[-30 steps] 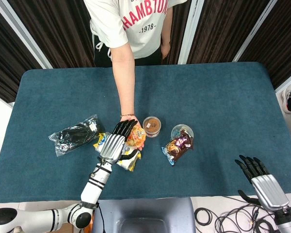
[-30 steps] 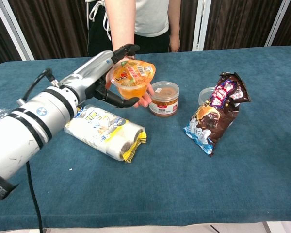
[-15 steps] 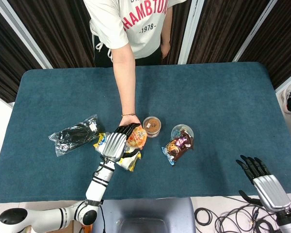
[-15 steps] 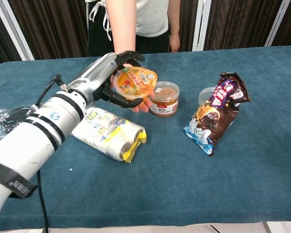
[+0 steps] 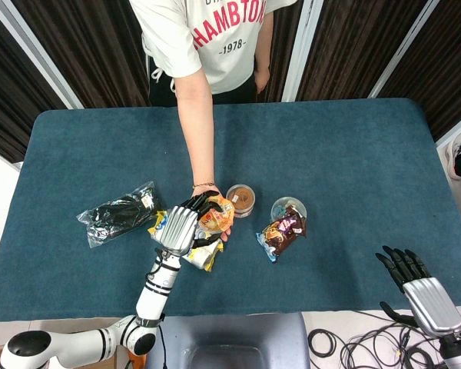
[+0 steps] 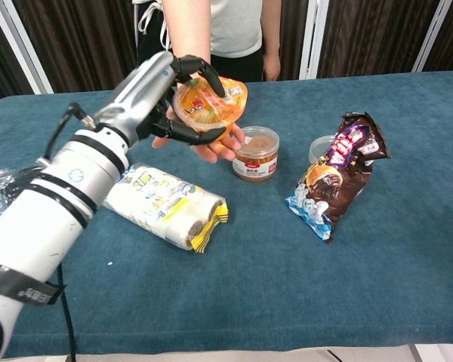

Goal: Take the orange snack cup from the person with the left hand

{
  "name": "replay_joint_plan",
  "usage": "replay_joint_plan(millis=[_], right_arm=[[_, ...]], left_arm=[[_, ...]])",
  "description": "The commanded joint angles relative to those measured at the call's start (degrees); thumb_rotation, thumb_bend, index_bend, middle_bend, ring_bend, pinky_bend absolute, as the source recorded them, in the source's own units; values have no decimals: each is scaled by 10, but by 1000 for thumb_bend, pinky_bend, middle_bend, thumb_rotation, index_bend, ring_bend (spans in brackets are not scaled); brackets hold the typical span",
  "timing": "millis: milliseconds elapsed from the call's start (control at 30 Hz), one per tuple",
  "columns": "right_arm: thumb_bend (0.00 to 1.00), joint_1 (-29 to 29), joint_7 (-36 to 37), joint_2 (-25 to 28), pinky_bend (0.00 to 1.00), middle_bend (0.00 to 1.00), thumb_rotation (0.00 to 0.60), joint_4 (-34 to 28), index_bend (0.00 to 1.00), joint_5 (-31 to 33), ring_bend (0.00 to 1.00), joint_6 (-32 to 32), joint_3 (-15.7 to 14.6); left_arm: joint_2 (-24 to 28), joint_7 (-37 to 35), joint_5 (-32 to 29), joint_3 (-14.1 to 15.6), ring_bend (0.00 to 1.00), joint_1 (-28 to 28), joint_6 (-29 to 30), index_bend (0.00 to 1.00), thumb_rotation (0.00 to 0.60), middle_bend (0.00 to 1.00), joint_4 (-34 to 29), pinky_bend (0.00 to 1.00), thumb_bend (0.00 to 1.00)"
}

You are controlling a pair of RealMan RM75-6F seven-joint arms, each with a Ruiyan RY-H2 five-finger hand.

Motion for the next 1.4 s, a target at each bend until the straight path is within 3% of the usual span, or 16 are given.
replay_joint_plan(millis=[33,200,367,567,700,833,967,1033,1100,1200,1400], right_arm=[[211,0,-4,-2,0,0,600,-1,0,1,0,-2,0],[211,-1,-18,-7,0,0,600,-3,0,1,0,-5,0],[211,-1,-29,-10,0,0,600,-6,0,2,0,-8,0],[212,2,-43,-16,0,0,600,-9,0,6,0,-18,1],[211,2,-49,-18,0,0,600,-10,0,9,0,-20,2],[211,2,-49,-18,0,0,600,-10,0,12,0,-20,4],[211,2,-48,-17,0,0,600,-10,0,10,0,-20,2],[211,2,-46,-17,0,0,600,-10,0,10,0,-18,3],[211,1,-45,-16,0,0,600,-9,0,11,0,-17,3],[211,1,-45,-16,0,0,600,-9,0,11,0,-17,3],[211,1,-46,-17,0,0,600,-9,0,13,0,-17,4]], left_arm=[[44,25,21,14,495,19,20,480,600,488,-66,529,277],[134,50,36,52,492,72,50,484,600,488,-184,525,275],[209,43,48,116,489,140,86,484,600,487,-227,521,275],[213,-43,27,169,475,199,83,487,600,478,-149,510,275],[186,-106,11,181,452,221,62,484,600,462,-72,472,276],[164,-153,0,185,386,233,35,455,600,425,-10,368,275],[147,-179,-6,185,224,243,13,392,600,339,36,202,276],[143,-183,-5,185,134,248,10,313,600,254,51,115,277],[144,-182,-4,187,36,252,7,155,600,116,56,35,271],[152,-183,10,190,0,259,18,3,600,0,54,0,238],[211,-164,76,207,0,277,87,0,600,0,-7,0,198]])
